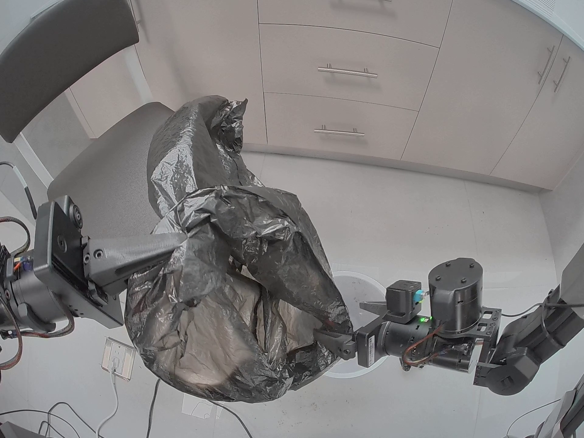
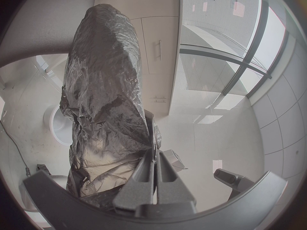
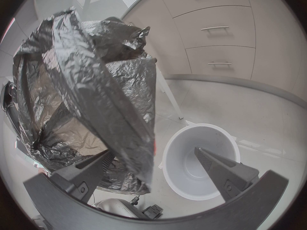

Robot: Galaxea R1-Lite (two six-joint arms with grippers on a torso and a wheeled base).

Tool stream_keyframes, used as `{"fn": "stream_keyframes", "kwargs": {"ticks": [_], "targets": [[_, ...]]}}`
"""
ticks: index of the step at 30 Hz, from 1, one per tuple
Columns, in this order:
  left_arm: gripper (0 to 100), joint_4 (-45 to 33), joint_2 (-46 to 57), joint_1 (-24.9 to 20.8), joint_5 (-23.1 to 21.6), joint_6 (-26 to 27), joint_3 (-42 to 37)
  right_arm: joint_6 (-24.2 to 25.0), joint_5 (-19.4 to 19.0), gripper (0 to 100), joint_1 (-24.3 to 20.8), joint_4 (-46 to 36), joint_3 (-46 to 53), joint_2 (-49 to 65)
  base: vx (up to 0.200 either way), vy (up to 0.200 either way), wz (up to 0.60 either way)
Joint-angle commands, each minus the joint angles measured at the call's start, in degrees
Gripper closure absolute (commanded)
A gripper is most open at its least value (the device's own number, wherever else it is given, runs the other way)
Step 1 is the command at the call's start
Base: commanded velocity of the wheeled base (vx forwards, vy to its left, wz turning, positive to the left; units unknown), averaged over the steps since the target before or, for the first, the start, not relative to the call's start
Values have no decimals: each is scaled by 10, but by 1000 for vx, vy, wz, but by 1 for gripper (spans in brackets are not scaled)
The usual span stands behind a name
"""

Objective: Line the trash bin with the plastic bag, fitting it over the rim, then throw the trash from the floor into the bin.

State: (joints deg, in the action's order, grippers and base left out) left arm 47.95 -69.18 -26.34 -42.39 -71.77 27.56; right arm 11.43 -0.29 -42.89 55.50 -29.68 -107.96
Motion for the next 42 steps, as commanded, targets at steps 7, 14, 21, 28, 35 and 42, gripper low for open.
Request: {"fn": "stream_keyframes", "kwargs": {"ticks": [7,14,21,28,35,42], "targets": [[100,4,1,-4,0,0,-8,-24,79,0,-41,3,-59,-73,0,0,0],[100,4,0,-4,-2,0,-8,-25,90,100,-40,4,-65,-60,0,0,0],[100,3,-1,-4,-1,0,-11,-24,90,100,-29,4,-53,-24,0,0,0],[100,3,-7,-4,-3,-1,-15,-1,76,100,3,0,-17,57,0,0,0],[100,3,-46,-3,-67,-1,-13,87,-39,100,76,-73,30,167,0,0,0],[100,4,-108,-5,-106,0,8,174,-252,100,188,-188,26,279,0,0,0]]}}
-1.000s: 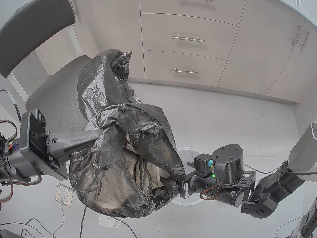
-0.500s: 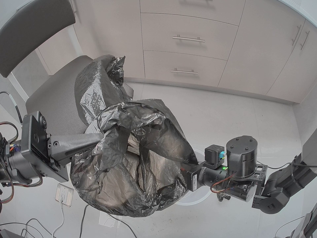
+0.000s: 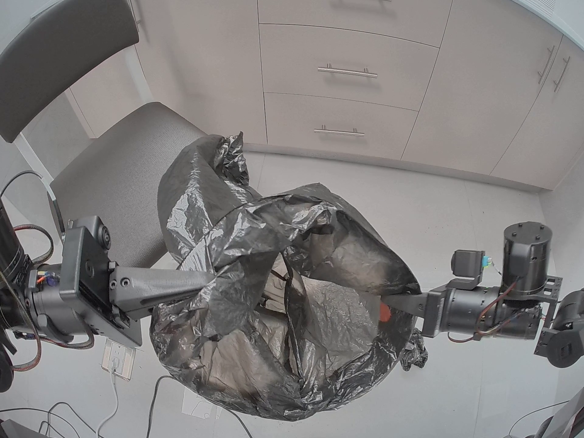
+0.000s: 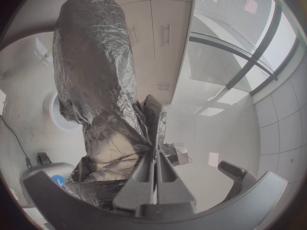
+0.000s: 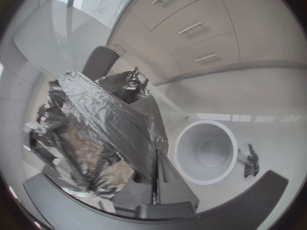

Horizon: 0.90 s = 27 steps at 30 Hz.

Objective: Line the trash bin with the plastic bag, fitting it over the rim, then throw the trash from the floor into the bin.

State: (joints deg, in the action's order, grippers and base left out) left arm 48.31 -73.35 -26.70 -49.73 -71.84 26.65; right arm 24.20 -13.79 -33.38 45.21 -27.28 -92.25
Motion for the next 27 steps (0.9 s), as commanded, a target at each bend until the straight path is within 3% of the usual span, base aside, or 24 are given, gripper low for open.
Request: {"fn": "stream_keyframes", "kwargs": {"ticks": [1,7,15,27], "targets": [[100,1,-75,-3,-36,1,20,47,-128,100,100,-109,-1,136,0,0,0],[100,9,-136,-20,-41,14,41,46,-142,100,98,-220,-29,177,0,0,0],[100,122,-241,-49,-42,28,33,45,-169,100,96,-315,-61,201,0,0,0],[100,183,-277,-112,-38,28,17,38,-170,100,60,-454,-131,176,0,0,0]]}}
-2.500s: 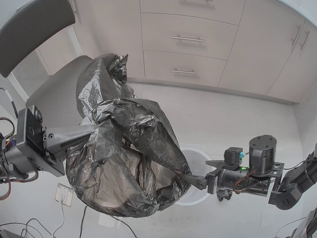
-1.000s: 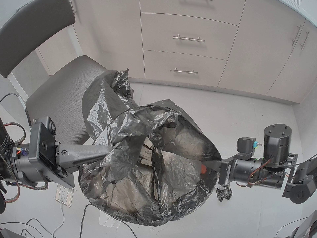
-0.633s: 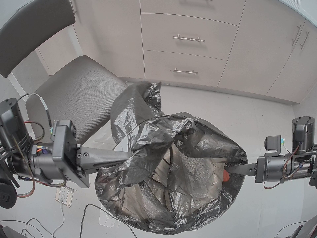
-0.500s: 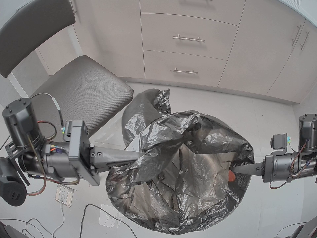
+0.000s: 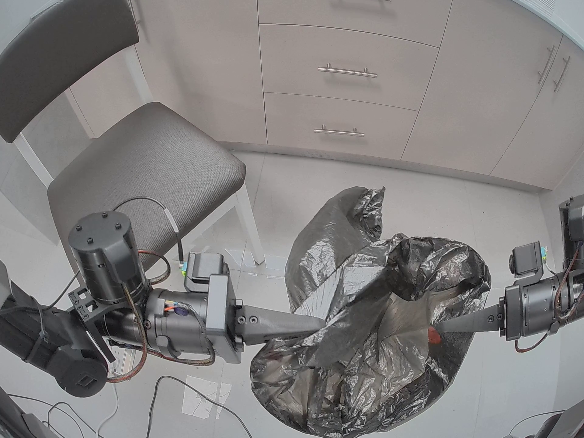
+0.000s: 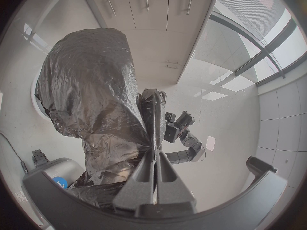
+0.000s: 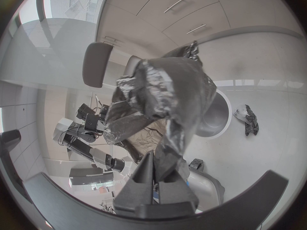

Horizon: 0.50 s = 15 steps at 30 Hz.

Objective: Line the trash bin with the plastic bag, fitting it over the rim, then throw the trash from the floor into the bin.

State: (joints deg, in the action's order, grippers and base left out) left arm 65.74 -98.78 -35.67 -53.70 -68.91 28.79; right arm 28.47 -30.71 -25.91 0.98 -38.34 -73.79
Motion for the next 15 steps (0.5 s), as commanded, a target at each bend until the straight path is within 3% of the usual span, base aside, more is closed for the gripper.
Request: {"fn": "stream_keyframes", "kwargs": {"ticks": [1,15], "targets": [[100,10,-23,-27,3,-2,-4,-9,-1,100,-15,-13,-22,-7,0,0,0],[100,19,-12,-62,6,-2,15,-9,-9,100,-11,-13,-28,15,0,0,0]]}}
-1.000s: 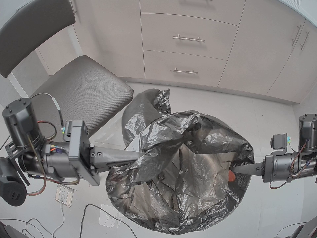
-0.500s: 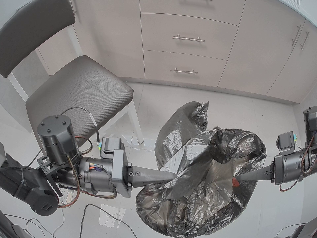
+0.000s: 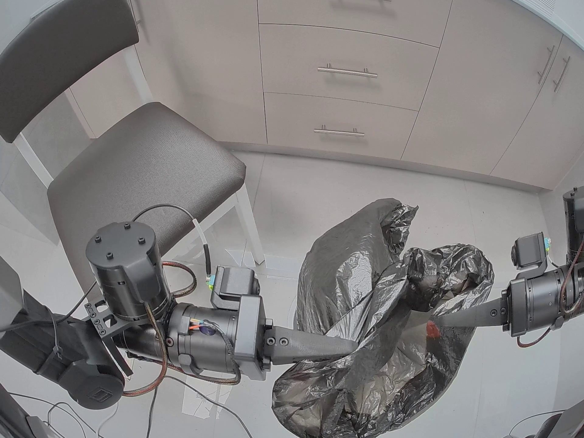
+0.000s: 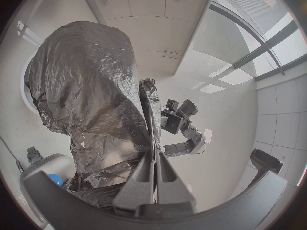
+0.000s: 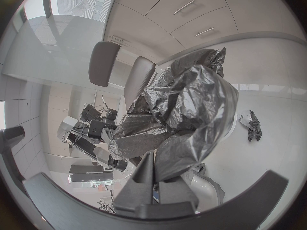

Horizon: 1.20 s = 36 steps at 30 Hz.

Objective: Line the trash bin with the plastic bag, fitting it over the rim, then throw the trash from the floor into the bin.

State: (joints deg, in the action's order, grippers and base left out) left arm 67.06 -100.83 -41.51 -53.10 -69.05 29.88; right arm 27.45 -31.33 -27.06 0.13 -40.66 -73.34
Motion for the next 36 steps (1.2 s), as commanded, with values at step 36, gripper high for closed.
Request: {"fn": "stream_keyframes", "kwargs": {"ticks": [36], "targets": [[100,69,-109,-58,44,-3,49,-100,10,100,92,-254,-141,-12,0,0,0]]}}
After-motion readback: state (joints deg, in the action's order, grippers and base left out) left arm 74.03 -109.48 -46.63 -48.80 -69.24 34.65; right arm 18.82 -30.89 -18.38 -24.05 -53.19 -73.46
